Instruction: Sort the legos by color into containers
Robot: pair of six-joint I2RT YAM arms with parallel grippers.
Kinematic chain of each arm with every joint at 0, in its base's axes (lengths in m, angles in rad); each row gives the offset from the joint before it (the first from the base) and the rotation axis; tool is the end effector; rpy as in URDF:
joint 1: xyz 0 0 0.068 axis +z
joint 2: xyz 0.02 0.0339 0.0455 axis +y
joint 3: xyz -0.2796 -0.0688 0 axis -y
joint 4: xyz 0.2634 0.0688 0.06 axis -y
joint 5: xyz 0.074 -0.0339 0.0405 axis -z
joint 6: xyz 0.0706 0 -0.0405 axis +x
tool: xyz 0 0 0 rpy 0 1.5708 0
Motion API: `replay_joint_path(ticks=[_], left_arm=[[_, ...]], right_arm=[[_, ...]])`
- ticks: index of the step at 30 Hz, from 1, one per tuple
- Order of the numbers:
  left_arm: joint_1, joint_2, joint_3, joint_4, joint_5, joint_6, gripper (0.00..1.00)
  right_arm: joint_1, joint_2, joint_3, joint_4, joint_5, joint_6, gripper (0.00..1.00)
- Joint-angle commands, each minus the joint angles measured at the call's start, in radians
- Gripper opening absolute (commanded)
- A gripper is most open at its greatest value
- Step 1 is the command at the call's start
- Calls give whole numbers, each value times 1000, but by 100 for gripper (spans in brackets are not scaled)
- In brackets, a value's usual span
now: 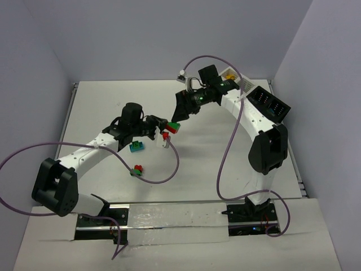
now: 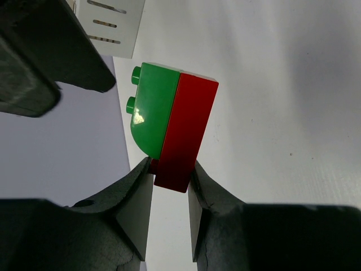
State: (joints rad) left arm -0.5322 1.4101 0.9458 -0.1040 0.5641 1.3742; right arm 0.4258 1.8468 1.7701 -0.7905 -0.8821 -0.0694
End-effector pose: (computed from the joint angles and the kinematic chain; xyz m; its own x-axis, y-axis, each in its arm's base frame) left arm 0.2827 -0.2103 0.2533 0.7108 0.5433 -0.4468 0.6144 -0.1703 0.7704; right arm 0.3785 0.2315 0.3315 -0.6430 -0.3400 -0.6862 -0.7638 0.3497 0.5424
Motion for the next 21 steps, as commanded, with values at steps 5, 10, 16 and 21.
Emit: replay_joint_path(ticks=[5, 10, 16, 21], left_arm=[[-9, -52, -30, 82, 19, 106, 2], [-16, -67, -40, 110, 20, 103, 2], [-24, -73, -66, 167, 8, 126, 2], [-31, -77, -86, 199, 6, 145, 2]], right_arm=[[22, 18, -33, -45, 25, -63, 87], [23, 39, -22, -53, 7, -65, 77], [27, 51, -17, -58, -28, -64, 70], [27, 55, -11, -52, -48, -59, 56]])
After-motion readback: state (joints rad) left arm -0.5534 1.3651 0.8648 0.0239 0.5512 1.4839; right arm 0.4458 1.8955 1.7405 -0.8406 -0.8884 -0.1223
